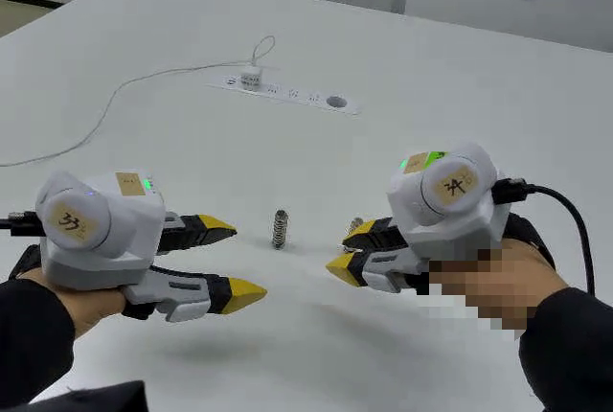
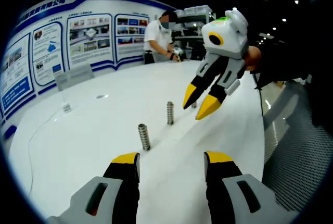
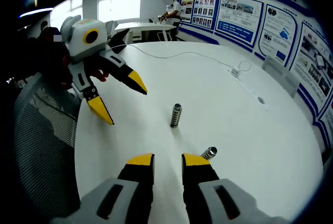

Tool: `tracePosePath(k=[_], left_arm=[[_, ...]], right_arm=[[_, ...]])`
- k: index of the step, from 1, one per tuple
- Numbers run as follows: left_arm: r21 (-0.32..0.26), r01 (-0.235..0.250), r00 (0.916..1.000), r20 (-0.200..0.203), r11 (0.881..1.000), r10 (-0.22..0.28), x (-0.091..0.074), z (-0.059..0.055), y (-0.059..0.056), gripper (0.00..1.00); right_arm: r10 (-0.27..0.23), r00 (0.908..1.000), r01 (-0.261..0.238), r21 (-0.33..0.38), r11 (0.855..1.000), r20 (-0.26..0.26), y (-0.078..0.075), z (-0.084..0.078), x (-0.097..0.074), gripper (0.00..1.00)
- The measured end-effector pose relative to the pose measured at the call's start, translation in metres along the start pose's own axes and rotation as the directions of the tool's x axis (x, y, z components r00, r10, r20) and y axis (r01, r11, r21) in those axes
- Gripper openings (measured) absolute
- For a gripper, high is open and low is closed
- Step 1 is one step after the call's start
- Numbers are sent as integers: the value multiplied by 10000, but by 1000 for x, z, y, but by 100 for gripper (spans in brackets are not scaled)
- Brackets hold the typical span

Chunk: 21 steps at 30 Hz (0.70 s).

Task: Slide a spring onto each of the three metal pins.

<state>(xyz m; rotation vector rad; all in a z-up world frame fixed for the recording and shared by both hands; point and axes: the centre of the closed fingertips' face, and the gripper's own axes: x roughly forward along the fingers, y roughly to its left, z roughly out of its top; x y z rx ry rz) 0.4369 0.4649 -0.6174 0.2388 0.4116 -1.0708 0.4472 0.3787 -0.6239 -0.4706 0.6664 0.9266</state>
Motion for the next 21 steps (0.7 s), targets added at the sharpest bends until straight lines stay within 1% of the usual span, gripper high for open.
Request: tracePosePath(k=[10,18,21], left_arm=[[10,4,10000,-5,10000,-4,0,0,-1,52],[20,8,10000,-30,10000,-8,0,0,-1,52],[13,0,10000,-25,10000,0,0,0,-1,53]], right_arm=[[-455,9988,443,611,9971,192,-9,-20,-22,23],[-935,9951,889,1216,9886,323,-19,-36,-41,23],[-1054,9937,994,1338,9860,383,-20,-41,-47,24]])
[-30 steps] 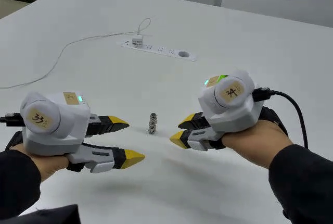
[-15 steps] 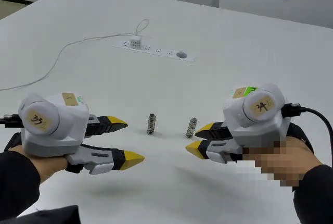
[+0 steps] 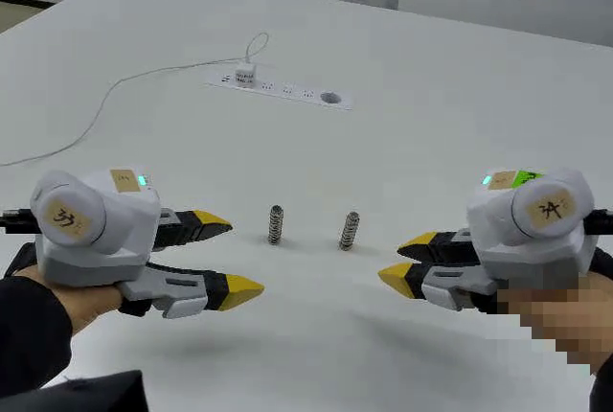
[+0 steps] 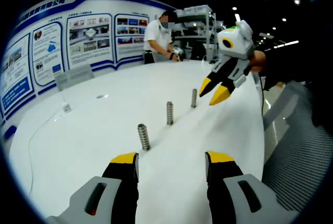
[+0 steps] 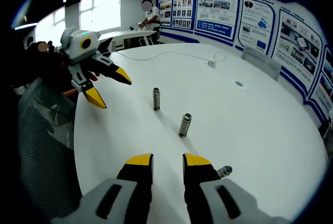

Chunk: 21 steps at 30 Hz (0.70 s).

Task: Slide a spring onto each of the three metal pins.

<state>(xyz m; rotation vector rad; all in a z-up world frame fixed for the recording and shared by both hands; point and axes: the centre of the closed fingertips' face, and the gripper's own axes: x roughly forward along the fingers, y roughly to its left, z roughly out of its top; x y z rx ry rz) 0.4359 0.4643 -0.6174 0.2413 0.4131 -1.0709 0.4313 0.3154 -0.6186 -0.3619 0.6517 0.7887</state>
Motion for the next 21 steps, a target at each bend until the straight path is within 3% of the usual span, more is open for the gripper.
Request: tracePosePath(k=[21], left_arm=[[-7,96,9999,-50,10000,-96,1,-1,-3,54]], right_arm=[[-1189,9907,1126,921,9894,664,-36,-31,-36,34]])
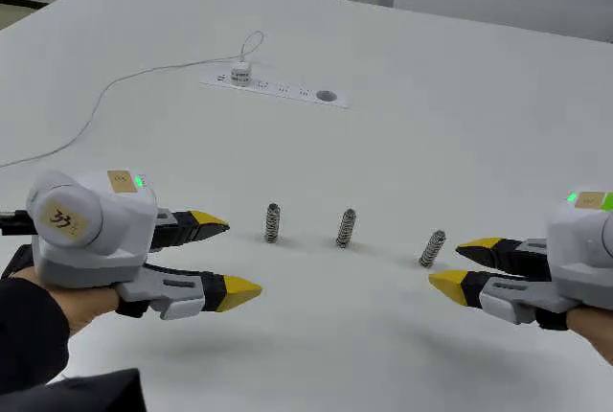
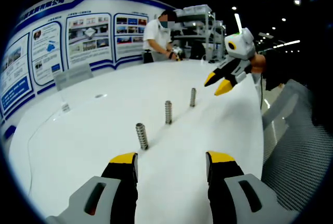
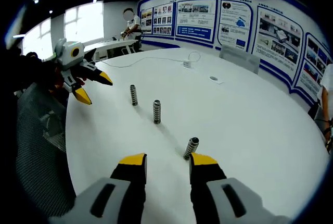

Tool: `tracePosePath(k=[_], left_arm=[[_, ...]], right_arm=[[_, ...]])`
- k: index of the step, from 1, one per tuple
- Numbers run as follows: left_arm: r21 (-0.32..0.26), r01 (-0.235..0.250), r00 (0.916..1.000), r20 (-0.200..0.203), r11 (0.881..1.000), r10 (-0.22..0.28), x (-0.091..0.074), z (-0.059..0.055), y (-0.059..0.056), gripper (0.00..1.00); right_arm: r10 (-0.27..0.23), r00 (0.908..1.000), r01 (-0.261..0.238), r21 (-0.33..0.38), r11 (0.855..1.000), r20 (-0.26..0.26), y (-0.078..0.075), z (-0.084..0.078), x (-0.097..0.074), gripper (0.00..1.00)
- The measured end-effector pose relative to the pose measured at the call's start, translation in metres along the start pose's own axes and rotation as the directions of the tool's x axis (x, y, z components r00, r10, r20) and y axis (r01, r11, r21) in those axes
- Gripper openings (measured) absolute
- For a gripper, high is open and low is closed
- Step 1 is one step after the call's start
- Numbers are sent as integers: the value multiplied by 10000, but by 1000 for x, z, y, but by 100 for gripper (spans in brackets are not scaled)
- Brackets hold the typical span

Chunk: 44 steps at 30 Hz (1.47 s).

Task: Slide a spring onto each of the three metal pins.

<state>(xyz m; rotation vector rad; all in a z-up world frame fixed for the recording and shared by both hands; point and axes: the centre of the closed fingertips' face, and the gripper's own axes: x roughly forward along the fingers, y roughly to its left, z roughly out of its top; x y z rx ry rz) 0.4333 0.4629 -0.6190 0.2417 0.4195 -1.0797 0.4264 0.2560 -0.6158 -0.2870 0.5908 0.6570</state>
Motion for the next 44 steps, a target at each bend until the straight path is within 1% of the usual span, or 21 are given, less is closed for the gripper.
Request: tracePosePath(k=[3,4,10,15,26,35,44], left_arm=[[-5,24,10000,-5,10000,-24,0,-1,0,54],[-9,30,10000,-6,10000,-30,0,-1,0,54],[-19,43,10000,-4,10000,-43,0,-1,-1,55],[-34,48,10000,-1,10000,-48,0,0,-1,55],[-76,57,10000,-22,10000,-57,1,-1,-2,57],[-136,25,10000,-11,9999,-25,1,-2,-1,58],[-219,-73,10000,34,9997,74,0,-2,2,58]], right_arm=[[-65,10000,65,-49,10000,55,-2,-4,-1,39],[-93,9999,95,-199,9998,90,-3,-6,-1,40],[-55,9994,67,-374,9993,343,-3,-8,-3,47],[-119,9993,133,-400,9991,365,-6,-14,-4,53],[-285,9986,294,-204,9994,448,-10,-22,-7,57],[-333,9980,341,-138,9993,546,-10,-18,-10,58],[-278,9982,285,-122,9995,540,-7,-17,-7,58]])
